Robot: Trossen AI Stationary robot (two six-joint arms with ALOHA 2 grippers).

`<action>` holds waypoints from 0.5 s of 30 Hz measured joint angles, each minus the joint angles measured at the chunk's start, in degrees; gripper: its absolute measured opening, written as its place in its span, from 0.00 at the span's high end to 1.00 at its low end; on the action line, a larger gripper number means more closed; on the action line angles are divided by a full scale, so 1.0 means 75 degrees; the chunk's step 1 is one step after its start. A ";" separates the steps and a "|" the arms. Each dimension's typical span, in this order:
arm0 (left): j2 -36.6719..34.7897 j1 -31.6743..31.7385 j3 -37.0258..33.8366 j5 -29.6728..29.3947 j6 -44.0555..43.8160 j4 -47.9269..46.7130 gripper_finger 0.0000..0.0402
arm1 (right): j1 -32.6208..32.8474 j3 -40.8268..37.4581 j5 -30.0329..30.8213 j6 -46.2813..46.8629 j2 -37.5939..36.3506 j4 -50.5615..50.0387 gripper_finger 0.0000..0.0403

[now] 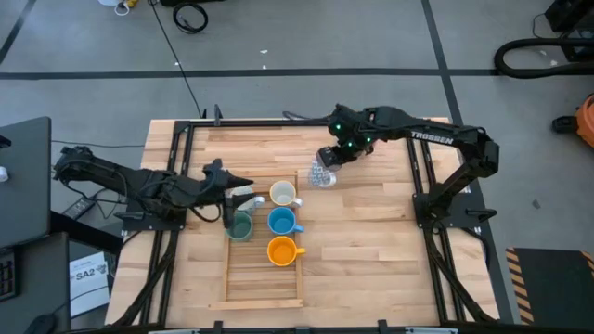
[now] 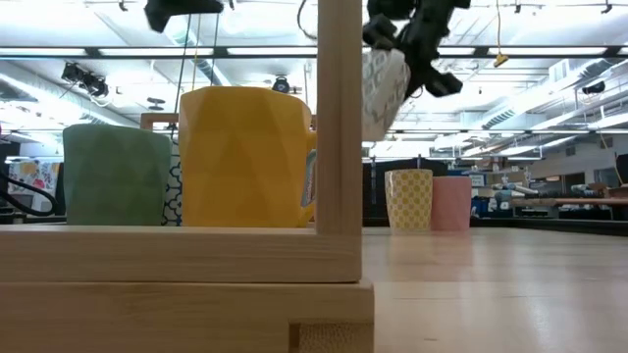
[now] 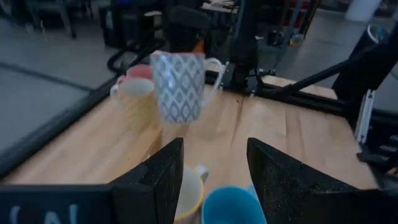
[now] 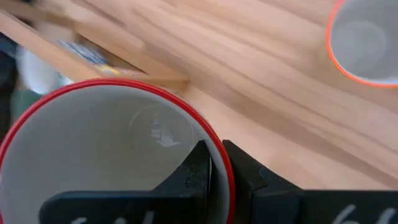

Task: Place coffee mugs
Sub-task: Put the gray and white mug on the shelf aligned with the dark yellow mug

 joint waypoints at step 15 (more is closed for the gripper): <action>0.1986 0.0009 0.0003 -0.0303 0.4472 0.3631 0.55 | -0.0129 0.0889 0.0119 0.1452 -0.0002 0.1526 0.91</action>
